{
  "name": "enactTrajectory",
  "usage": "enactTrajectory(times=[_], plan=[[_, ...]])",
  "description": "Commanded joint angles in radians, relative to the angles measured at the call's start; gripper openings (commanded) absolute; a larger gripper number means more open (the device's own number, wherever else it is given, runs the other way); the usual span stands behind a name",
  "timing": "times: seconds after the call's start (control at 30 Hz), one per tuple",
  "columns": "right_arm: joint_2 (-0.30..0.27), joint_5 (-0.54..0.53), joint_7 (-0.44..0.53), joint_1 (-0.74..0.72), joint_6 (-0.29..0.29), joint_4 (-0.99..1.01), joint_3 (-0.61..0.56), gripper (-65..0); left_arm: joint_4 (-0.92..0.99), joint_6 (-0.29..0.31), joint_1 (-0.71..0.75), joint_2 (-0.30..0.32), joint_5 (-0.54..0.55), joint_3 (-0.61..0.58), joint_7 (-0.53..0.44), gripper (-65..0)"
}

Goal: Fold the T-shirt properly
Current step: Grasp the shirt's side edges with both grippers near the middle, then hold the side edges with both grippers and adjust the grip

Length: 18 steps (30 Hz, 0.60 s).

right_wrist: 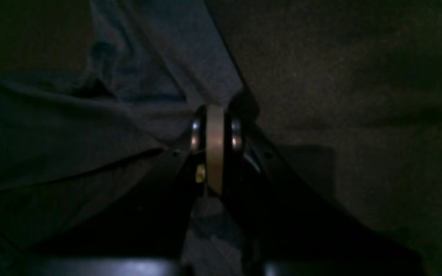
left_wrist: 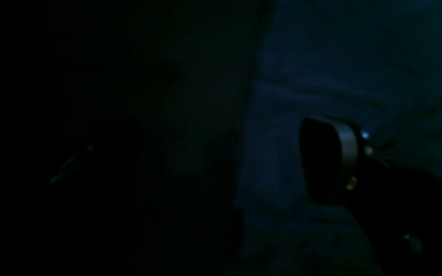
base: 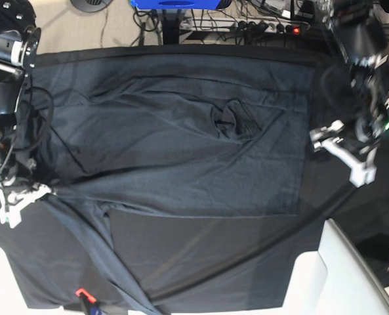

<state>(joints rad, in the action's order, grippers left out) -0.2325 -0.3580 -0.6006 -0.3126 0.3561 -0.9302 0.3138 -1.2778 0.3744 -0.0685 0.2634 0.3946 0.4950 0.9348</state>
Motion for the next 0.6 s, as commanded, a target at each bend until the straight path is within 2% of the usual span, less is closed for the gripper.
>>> enactTrajectory(times=[0.0,0.1,0.3,0.47,0.57], plan=[[-0.015,-0.008,0.02,-0.026,0.005,-0.019,0.0,-64.8,0.016,-0.005,-0.043,0.021,0.004,-0.002,-0.013,-2.6],[-0.014,-0.008,0.02,-0.026,0.005,-0.019,0.0,-64.8,0.145,-0.005,-0.136,0.021,0.004,-0.017,-0.026,-2.6],[-0.012,-0.008,0.02,-0.026,0.005,-0.019,0.0,-64.8,0.409,-0.008,-0.281,0.024,-0.004,-0.022,-0.162,-2.8],[-0.012,-0.008,0.02,-0.026,0.005,-0.02,0.0,-64.8,0.645,-0.008,-0.403,0.043,-0.004,-0.186,-0.3,-2.8],[-0.012,-0.008,0.02,-0.026,0.005,-0.022,0.0,-64.8,0.772,-0.008,-0.468,0.043,-0.003,-0.236,-0.38,-2.8]])
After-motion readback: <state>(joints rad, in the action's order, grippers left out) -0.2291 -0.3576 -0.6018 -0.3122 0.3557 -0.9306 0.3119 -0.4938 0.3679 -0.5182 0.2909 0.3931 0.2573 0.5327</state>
